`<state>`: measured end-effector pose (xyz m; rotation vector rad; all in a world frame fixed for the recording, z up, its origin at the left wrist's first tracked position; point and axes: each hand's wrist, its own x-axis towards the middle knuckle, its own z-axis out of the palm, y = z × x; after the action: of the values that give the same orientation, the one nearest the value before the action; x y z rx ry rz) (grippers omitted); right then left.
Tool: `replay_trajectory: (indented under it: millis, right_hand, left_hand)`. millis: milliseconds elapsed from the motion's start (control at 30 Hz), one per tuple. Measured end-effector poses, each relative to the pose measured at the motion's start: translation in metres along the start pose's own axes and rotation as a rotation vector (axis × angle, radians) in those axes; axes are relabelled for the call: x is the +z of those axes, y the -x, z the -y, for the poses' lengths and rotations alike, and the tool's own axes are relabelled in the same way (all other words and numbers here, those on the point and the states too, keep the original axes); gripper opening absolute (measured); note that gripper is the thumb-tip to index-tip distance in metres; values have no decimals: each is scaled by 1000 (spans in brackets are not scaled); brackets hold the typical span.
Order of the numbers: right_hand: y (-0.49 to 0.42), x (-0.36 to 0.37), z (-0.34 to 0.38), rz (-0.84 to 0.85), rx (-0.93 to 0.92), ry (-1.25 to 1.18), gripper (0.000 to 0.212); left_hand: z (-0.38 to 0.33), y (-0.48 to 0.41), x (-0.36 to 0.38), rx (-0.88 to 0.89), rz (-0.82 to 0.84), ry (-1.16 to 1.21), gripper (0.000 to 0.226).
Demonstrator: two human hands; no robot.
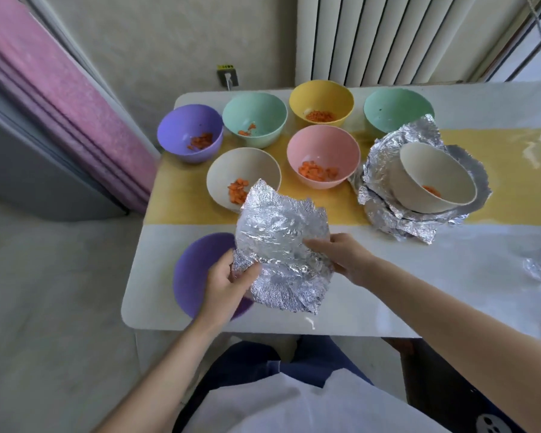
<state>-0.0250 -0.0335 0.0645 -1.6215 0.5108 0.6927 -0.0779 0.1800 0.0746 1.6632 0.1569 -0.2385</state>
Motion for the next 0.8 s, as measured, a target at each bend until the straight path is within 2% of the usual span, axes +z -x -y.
replay_trajectory:
  millis: [33,100,167,267,300,333,367,400,467,567,667,800]
  right_hand:
    - [-1,10,0,-5,-14,53,20]
    - [-3,28,-2,-53,-115,136,32]
    - [-3,45,-2,-74,-226,173,39]
    - [-4,68,1,-39,-316,213,40]
    - [-4,75,2,-14,-335,240,39]
    - [-3,83,3,7,-355,267,39]
    - [-3,89,3,22,-376,291,39]
    - [-3,96,2,19,-393,303,39]
    - [-5,107,-1,-46,-413,310,38]
    - [-9,120,-7,-197,-415,315,33]
    - [-11,128,-11,-280,-381,302,33]
    - [-8,129,-13,-305,-374,372,34]
  left_hand:
    - [2,4,-9,-32,22,20,20]
    - [5,12,-25,-108,40,36,22]
    - [12,15,-43,-174,8,51,6]
    - [21,13,-71,-259,-105,17,38]
    - [23,12,-78,-275,-137,10,40]
    - [23,11,-83,-279,-170,11,32]
    - [25,10,-87,-264,-211,-4,21]
    - [24,9,-89,-232,-260,-19,20]
    - [24,7,-93,-151,-358,-27,37]
    - [30,2,-96,-113,-479,14,35]
    - [38,0,-95,-125,-531,35,26]
    - [47,2,-100,-110,-480,32,39]
